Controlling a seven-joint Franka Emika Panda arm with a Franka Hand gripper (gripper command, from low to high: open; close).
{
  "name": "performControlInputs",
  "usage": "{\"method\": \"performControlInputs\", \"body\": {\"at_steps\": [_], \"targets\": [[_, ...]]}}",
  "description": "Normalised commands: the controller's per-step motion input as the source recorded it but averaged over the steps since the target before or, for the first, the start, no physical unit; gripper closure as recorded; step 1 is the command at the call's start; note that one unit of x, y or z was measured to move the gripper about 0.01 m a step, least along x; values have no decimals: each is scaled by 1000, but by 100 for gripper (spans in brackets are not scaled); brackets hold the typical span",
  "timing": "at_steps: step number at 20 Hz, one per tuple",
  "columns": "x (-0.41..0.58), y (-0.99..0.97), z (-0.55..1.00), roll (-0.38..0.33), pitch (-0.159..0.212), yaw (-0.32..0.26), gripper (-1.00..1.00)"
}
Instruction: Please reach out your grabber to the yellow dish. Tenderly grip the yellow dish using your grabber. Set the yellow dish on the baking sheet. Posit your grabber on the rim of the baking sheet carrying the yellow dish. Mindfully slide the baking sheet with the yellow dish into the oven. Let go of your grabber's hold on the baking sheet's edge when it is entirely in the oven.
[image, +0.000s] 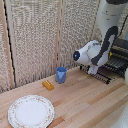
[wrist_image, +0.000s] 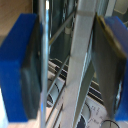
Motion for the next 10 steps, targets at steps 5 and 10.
{"method": "performControlInputs", "body": {"at_steps": [5,10], "targets": [[83,-460,749,156,23,0,100],[-92,-870,685,119,69,0,100]]}}
